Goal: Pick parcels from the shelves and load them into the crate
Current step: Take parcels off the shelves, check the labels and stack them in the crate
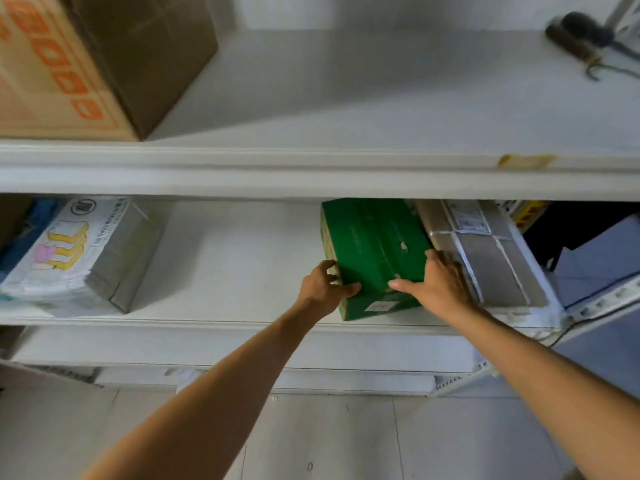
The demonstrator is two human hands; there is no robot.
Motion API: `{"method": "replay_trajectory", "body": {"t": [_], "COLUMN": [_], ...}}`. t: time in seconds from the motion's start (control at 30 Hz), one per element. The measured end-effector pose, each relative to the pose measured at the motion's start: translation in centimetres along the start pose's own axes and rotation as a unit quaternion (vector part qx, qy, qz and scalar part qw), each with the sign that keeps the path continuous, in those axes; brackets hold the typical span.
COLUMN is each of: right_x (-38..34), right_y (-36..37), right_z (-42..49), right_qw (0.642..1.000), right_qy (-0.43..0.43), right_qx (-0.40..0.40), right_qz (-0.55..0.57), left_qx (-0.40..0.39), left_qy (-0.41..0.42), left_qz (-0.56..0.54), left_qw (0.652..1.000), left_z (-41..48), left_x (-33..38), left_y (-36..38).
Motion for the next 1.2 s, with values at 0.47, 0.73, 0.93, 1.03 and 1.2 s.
{"method": "replay_trajectory", "body": {"t": [0.47, 0.73, 0.93, 1.03, 1.2], "right_x": [-3.3, -3.3, -2.8, -3.4, -6.6], "right_y": [5.4, 5.8, 6.9, 6.6, 5.0], "right_z": [-1.0, 0.2, -1.3, -2.8, -5.9], "right_qw": [0.978, 0.962, 0.946, 0.940, 0.947], "right_qy": [0.054, 0.070, 0.069, 0.063, 0.025], "right_qx": [0.027, -0.011, 0.013, 0.043, 0.017], "right_qz": [0.201, 0.265, 0.317, 0.333, 0.320], "left_qx": [-0.029, 0.001, 0.013, 0.026, 0.061], "left_qy": [-0.085, -0.065, -0.057, -0.047, -0.015], "left_qz": [-0.089, -0.148, -0.169, -0.220, -0.266], "left_qw": [0.992, 0.987, 0.984, 0.974, 0.962], "left_z": [-1.7, -1.4, -3.6, -6.4, -10.0], "left_x": [-4.2, -4.2, -5.0, -6.5, -7.3], "left_y": [-6.6, -8.3, -7.3, -8.4, -10.7]}}
Point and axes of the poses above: each hand's wrist, its own z-axis towards the middle knuckle, its own y-axis out of the palm, x = y × z, the point moved 5 cm from there along z, towards the middle knuckle, and after that the axes turned 12 degrees about -y, right-handed, at the moved point
